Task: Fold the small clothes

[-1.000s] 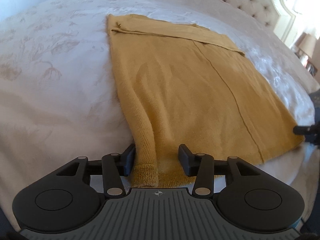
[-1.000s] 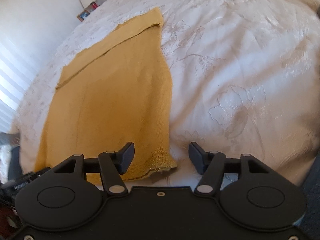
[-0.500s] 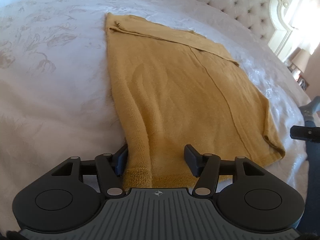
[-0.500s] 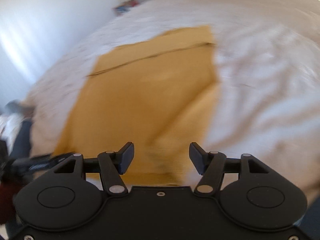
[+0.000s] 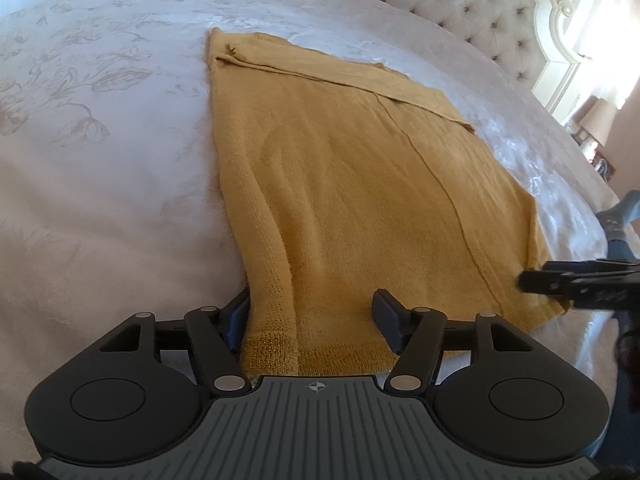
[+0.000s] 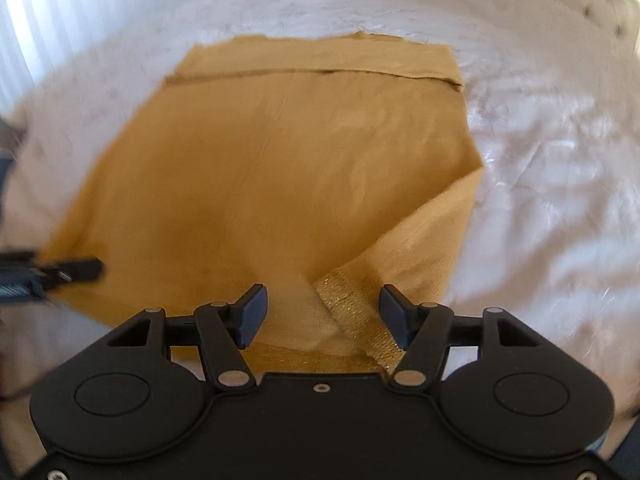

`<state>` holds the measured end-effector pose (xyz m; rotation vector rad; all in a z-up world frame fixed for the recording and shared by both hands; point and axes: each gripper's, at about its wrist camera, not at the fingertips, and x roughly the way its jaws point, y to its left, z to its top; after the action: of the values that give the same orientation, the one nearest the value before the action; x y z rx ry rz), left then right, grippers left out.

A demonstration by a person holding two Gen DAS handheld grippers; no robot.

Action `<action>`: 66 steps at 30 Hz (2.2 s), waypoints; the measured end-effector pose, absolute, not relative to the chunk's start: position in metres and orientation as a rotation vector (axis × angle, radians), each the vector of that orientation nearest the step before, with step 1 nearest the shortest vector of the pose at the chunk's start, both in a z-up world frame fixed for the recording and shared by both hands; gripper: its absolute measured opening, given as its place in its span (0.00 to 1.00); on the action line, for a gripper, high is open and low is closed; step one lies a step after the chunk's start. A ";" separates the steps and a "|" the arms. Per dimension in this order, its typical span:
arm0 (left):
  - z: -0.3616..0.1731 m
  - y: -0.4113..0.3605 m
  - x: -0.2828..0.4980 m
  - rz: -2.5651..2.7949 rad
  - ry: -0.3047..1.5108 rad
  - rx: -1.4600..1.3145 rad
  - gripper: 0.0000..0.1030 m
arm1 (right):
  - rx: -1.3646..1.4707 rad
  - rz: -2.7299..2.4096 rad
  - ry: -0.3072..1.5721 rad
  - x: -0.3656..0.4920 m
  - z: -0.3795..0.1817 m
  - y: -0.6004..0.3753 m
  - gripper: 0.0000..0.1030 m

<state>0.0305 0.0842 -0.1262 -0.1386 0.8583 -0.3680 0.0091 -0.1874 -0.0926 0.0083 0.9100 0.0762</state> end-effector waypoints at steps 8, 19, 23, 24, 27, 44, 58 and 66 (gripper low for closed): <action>-0.125 0.076 0.031 -0.357 0.869 -0.109 0.63 | 0.049 -0.038 0.903 -0.005 -0.091 -0.224 0.13; -0.122 0.070 0.025 -0.328 0.866 -0.091 0.64 | 0.368 -0.125 0.916 -0.028 -0.096 -0.304 0.24; -0.121 0.070 0.022 -0.326 0.863 -0.093 0.64 | 0.361 -0.111 0.923 -0.027 -0.100 -0.301 0.26; -0.122 0.071 0.022 -0.326 0.861 -0.093 0.65 | 0.360 -0.107 0.923 -0.029 -0.099 -0.301 0.26; -0.123 0.071 0.023 -0.325 0.861 -0.105 0.66 | 0.371 -0.105 0.922 -0.030 -0.100 -0.302 0.26; -0.085 0.054 -0.020 -0.444 0.583 0.026 0.67 | 0.379 -0.105 0.930 -0.028 -0.101 -0.303 0.26; -0.106 0.046 0.010 -0.377 0.753 0.058 0.67 | 0.388 -0.098 0.930 -0.028 -0.102 -0.303 0.50; -0.120 0.036 0.003 -0.356 0.757 0.128 0.67 | 0.386 -0.091 0.936 -0.026 -0.102 -0.301 0.53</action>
<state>0.0034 0.0356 -0.1195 0.1279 0.7571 -0.3559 -0.0262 -0.3008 -0.1024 0.3857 0.9364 -0.0907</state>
